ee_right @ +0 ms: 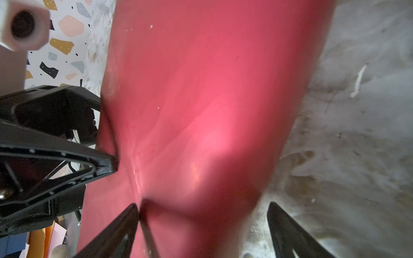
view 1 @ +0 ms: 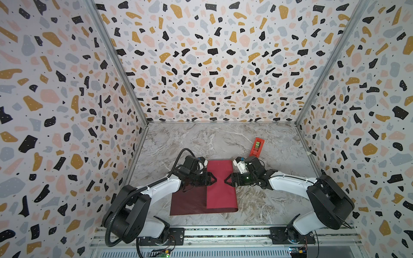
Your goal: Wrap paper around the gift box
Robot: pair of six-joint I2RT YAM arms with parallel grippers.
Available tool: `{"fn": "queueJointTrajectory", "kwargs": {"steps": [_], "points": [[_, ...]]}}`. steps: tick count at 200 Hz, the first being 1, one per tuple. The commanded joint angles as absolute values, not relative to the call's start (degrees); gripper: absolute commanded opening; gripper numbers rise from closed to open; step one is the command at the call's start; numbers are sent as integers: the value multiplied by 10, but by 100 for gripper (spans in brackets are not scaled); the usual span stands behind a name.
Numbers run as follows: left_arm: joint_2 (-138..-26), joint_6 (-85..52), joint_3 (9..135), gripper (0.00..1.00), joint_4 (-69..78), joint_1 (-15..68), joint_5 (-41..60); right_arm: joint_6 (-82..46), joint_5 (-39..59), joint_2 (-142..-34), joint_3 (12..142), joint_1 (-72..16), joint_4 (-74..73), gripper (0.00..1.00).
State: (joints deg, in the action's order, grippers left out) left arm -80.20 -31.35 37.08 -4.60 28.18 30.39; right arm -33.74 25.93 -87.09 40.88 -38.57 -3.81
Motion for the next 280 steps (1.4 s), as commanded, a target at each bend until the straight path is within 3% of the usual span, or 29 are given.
{"fn": "queueJointTrajectory", "kwargs": {"steps": [1, 37, 103, 133, 240, 280], "points": [[-808, -327, 370, 69, -36, 282, 321, -324, 250, -885, 407, -387, -13, 89], [-816, -315, 369, 66, -52, 282, 311, -320, 251, -887, 410, -386, -10, 89], [-821, -303, 331, 42, -69, 282, 301, -306, 255, -894, 436, -383, 5, 90], [-828, -311, 315, 36, -57, 282, 298, -293, 257, -897, 453, -377, 22, 90], [-818, -327, 287, 29, -47, 282, 258, -254, 277, -849, 478, -323, 97, 92], [-816, -331, 281, 28, -40, 282, 253, -286, 291, -829, 463, -332, 76, 83]]}}
